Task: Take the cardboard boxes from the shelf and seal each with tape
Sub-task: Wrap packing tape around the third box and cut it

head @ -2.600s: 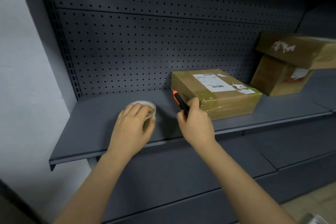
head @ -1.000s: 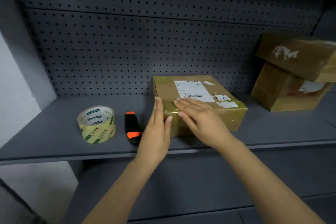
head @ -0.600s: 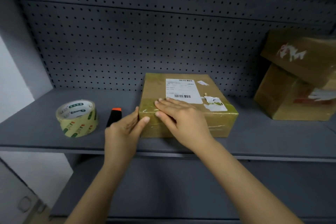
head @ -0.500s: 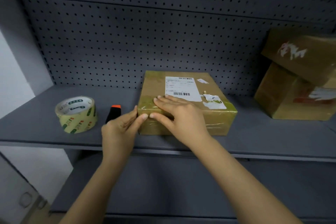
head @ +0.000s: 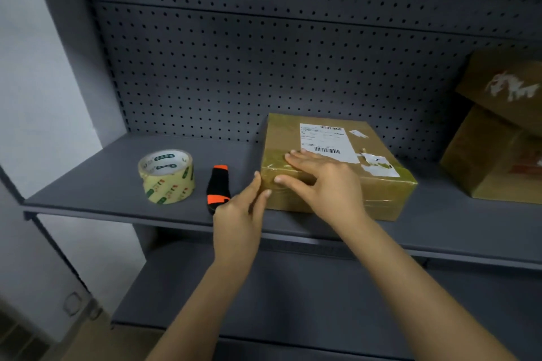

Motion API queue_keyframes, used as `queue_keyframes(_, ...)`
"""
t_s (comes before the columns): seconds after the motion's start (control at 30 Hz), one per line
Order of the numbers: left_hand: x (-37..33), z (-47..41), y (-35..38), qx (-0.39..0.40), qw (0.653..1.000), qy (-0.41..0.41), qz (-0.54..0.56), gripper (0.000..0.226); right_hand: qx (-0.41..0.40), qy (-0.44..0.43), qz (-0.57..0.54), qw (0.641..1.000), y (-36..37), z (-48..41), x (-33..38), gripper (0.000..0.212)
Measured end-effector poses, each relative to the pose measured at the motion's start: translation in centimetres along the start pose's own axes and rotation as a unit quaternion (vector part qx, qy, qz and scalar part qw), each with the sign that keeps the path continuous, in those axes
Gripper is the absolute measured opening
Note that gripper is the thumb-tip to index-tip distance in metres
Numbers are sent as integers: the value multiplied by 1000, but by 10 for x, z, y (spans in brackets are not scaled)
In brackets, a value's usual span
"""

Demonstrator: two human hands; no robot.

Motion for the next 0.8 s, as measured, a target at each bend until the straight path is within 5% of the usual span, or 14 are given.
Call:
queue_keyframes(0.17, -40, -23, -10, 31, 987, 43, 153, 42, -76, 57, -153, 984, -41, -15, 2, 45)
queue_keyframes(0.33, -83, -46, -2, 127, 974, 109, 149, 52, -167, 78, -246, 951, -75, -16, 6, 43)
queue_keyframes(0.57, -114, -47, 6, 110, 964, 179, 162, 45, -275, 93, -294, 911, -95, -3, 10, 40)
queue_keyframes(0.8, -120, -48, 10, 101, 956, 203, 188, 42, -291, 93, -267, 914, -97, -4, 12, 36)
Point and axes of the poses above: each hand's wrist, its own z-axis away from the middle knuckle, its own y-axis out of the palm, x = y × z, the point moved 5 cm from there along -z, towards the middle knuckle, and after that the axes turned 14 degrees about -y, right-handed, at the moved point
